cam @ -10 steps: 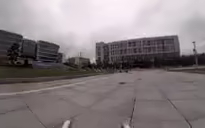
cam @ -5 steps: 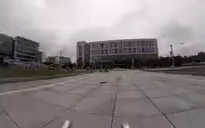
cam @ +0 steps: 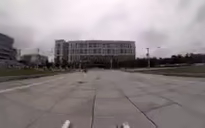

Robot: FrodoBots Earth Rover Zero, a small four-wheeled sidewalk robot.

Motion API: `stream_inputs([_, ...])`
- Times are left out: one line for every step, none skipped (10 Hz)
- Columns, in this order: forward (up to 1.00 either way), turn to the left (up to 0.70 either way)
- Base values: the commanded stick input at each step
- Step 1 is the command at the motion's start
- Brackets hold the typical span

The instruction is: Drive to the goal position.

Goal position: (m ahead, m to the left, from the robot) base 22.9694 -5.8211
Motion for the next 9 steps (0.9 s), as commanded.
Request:
stream_inputs([1.00,0.00])
stream_inputs([1.00,0.00])
stream_inputs([1.00,0.00])
stream_inputs([1.00,-0.02])
stream_inputs([1.00,-0.13])
stream_inputs([1.00,-0.17])
stream_inputs([1.00,0.00])
stream_inputs([1.00,0.00])
stream_inputs([1.00,-0.19])
